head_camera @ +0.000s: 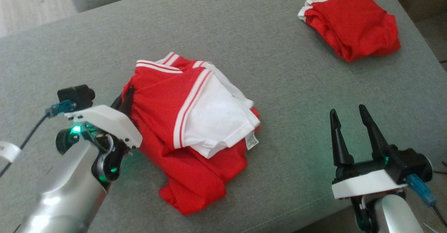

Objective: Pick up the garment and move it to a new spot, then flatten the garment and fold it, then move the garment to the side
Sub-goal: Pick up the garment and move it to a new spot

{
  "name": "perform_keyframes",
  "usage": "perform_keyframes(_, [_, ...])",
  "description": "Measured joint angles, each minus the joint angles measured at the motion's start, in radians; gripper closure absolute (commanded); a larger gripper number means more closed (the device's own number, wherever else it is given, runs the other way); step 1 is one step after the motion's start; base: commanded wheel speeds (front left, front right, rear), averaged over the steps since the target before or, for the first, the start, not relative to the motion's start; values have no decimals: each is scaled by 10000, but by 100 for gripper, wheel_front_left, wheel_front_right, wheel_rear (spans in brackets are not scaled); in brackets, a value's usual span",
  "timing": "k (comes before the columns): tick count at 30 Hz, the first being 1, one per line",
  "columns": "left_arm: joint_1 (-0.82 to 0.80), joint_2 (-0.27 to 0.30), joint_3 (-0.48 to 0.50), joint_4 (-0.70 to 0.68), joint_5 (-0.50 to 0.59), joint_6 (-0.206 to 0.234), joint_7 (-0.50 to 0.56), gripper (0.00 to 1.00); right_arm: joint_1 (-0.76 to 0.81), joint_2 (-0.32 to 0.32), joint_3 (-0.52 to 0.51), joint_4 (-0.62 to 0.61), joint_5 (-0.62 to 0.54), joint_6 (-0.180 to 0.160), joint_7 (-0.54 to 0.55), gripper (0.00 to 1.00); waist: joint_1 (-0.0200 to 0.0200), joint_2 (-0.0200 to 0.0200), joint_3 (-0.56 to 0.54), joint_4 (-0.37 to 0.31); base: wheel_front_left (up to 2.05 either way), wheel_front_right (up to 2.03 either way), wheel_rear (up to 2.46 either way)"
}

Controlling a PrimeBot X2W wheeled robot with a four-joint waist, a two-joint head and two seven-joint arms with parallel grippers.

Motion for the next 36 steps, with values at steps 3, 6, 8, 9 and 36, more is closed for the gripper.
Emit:
perform_keyframes(3, [-222, -151, -226, 878, 685, -117, -788, 0, 1, 0, -50, 10, -77, 0, 0, 0, 2, 0, -57, 172, 0, 0, 0])
perform_keyframes(6, [-389, -343, -476, 1337, 1158, -456, -1492, 0, 7, 2, -79, 92, -209, 0, 0, 0, 1, 0, -186, 392, 0, 0, 0])
perform_keyframes(8, [-388, -460, -627, 1398, 1469, -610, -2203, 0, 17, 6, -155, 125, -286, 0, 0, 0, 1, 0, -319, 542, 0, 0, 0])
perform_keyframes(9, [-384, -495, -652, 1394, 1655, -616, -2594, 0, 20, 6, -224, 128, -291, 0, 0, 0, 1, 0, -396, 620, 0, 0, 0])
perform_keyframes(36, [6970, -1697, 3806, -3551, 7572, 740, -3593, 0, 1462, 25, -1300, 566, -966, 0, 0, 0, -1, 0, -2399, 3679, 0, 0, 0])
